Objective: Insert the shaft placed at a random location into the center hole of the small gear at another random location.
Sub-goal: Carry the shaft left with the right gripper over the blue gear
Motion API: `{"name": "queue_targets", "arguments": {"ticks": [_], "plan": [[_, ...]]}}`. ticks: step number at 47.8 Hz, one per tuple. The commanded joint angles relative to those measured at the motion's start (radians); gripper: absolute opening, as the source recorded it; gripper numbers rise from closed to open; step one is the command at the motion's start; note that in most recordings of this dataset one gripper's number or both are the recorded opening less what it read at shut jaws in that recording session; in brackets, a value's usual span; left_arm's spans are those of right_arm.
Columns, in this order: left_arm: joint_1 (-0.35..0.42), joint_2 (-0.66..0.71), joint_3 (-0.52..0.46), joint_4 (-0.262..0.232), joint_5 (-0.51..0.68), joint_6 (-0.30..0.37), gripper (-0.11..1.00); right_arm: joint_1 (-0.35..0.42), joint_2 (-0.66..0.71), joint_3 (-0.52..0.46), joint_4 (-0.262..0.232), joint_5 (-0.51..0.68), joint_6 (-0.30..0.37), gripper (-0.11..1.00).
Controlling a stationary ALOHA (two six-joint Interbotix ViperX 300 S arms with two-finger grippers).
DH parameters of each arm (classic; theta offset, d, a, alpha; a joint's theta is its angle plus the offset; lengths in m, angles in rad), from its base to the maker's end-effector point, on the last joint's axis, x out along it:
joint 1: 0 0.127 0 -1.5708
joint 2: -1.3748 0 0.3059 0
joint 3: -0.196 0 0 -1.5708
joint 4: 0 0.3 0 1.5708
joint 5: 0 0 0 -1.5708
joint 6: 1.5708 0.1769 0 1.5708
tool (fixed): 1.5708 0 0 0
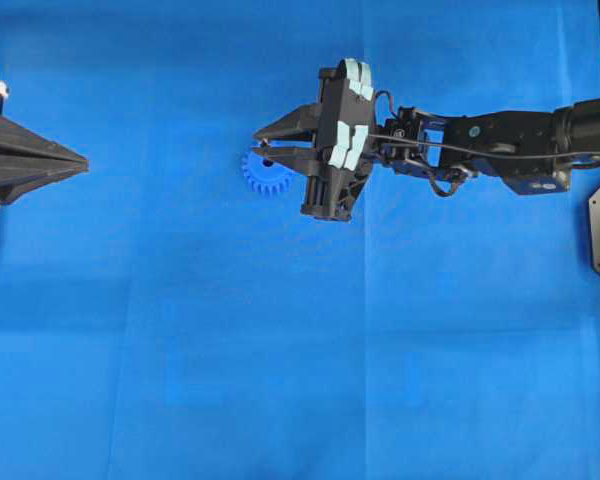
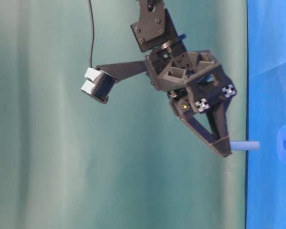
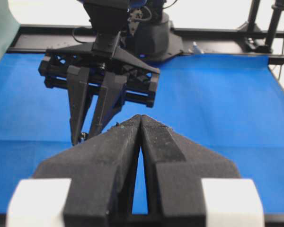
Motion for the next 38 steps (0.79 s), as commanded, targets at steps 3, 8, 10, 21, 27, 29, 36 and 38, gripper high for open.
{"name": "queue_targets", "arguments": {"ticks": [3, 8, 10, 21, 27, 29, 36, 38], "plan": [[0.002, 0.005, -0.011, -0.002, -0.005, -0.002, 0.00, -0.002, 0.011, -0.026, -0.002, -0.021, -0.002, 0.04], [0.002, 0.005, -0.011, -0.002, -0.005, -0.002, 0.00, -0.003, 0.037, -0.028, -0.002, -0.038, -0.002, 0.04], [0.002, 0.005, -0.011, -0.002, -0.005, -0.002, 0.00, -0.003, 0.044, -0.028, -0.002, -0.044, -0.002, 0.04], [0.002, 0.005, -0.011, -0.002, -0.005, -0.002, 0.00, -0.003, 0.077, -0.028, 0.002, -0.066, -0.002, 0.04], [0.002, 0.005, -0.011, -0.002, -0.005, -0.002, 0.00, -0.003, 0.080, -0.026, 0.002, -0.066, -0.002, 0.04], [0.002, 0.005, -0.009, -0.002, -0.005, -0.002, 0.00, -0.003, 0.080, -0.026, 0.002, -0.066, -0.002, 0.04], [0.002, 0.005, -0.011, -0.002, -0.005, -0.002, 0.00, -0.003, 0.091, -0.026, 0.000, -0.071, -0.002, 0.04], [0.002, 0.005, -0.009, -0.002, -0.005, -0.002, 0.00, -0.003, 0.097, -0.028, 0.002, -0.072, -0.002, 0.04]]}}
